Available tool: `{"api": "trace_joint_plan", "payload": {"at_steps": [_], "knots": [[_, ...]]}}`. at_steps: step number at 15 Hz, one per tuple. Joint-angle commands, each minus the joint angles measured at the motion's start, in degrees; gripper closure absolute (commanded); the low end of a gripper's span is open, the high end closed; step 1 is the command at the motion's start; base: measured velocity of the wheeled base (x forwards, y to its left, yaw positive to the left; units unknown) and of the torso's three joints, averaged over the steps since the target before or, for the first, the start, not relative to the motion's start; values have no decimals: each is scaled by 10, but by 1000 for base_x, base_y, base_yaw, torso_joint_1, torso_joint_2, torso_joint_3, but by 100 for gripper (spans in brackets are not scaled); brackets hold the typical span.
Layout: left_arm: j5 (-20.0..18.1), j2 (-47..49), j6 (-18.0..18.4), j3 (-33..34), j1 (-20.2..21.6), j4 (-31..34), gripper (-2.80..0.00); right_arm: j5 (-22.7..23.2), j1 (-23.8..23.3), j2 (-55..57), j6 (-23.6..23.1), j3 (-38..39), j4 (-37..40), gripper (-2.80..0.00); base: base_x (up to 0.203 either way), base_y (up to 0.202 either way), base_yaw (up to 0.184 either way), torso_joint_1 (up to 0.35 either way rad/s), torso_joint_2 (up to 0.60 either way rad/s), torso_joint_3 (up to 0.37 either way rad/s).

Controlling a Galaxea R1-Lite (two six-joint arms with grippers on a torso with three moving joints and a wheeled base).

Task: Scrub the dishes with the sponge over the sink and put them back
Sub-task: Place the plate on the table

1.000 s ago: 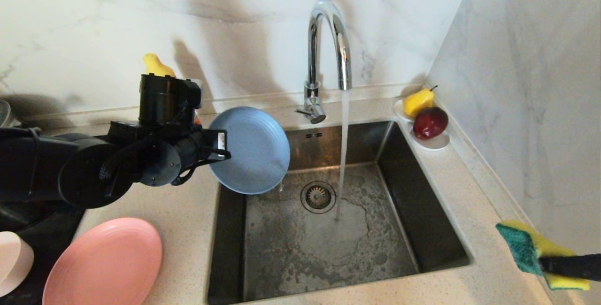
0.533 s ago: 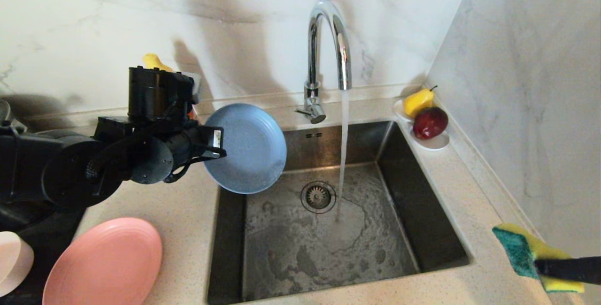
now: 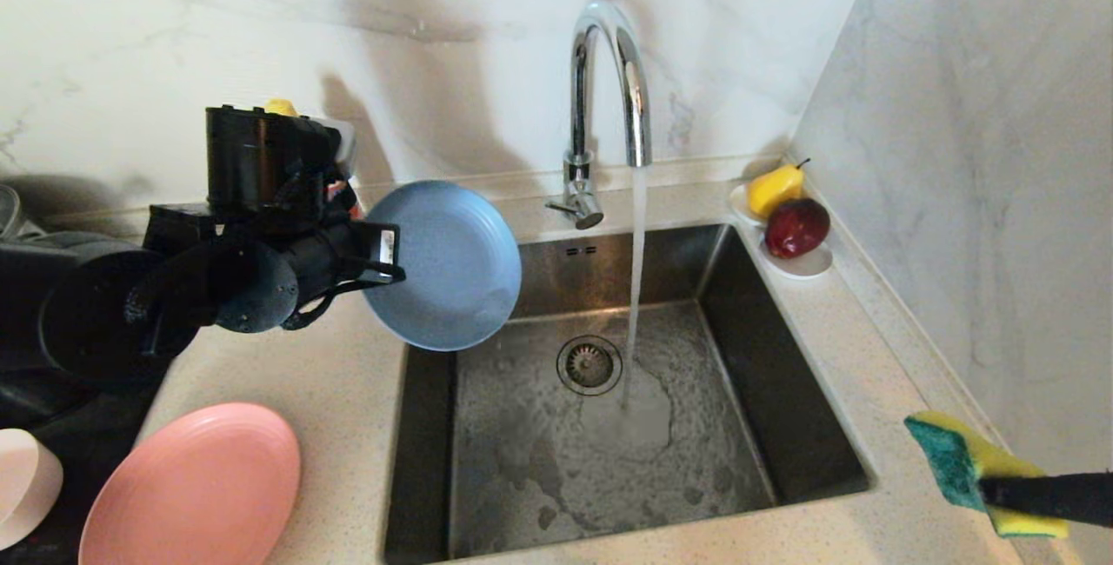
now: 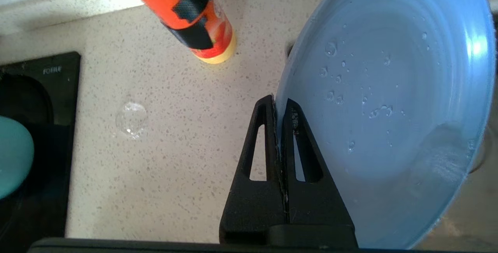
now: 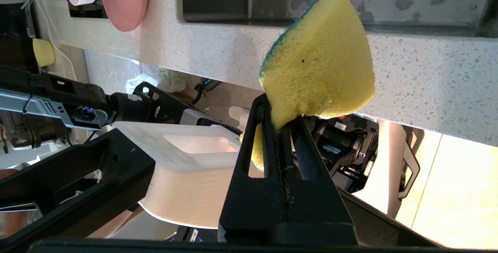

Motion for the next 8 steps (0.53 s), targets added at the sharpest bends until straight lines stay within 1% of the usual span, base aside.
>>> {"api": "trace_joint_plan", "payload": {"at_steps": [1,2,3,5,6,8], "knots": [[-8,-24,-25,-3,24,16,0,2,0,4,1,1,1,0,0,0,0,0,0,0],[-33,-35,-51,-7,45,52,0,3,0,5,1,2,0,0,0,0,0,0,0,0],[-66,-47,-84,-15,67,97,0,4,0,7,2,2,-2,0,0,0,0,0,0,0],[-134,-70,-142,-44,125,197,0,5,0,10,3,4,-4,0,0,0,0,0,0,0],[-167,-78,-157,-59,157,243,0,5,0,12,3,5,-4,0,0,0,0,0,0,0],[-223,-91,-170,-79,225,312,0,5,0,17,2,6,-5,0,0,0,0,0,0,0]]}}
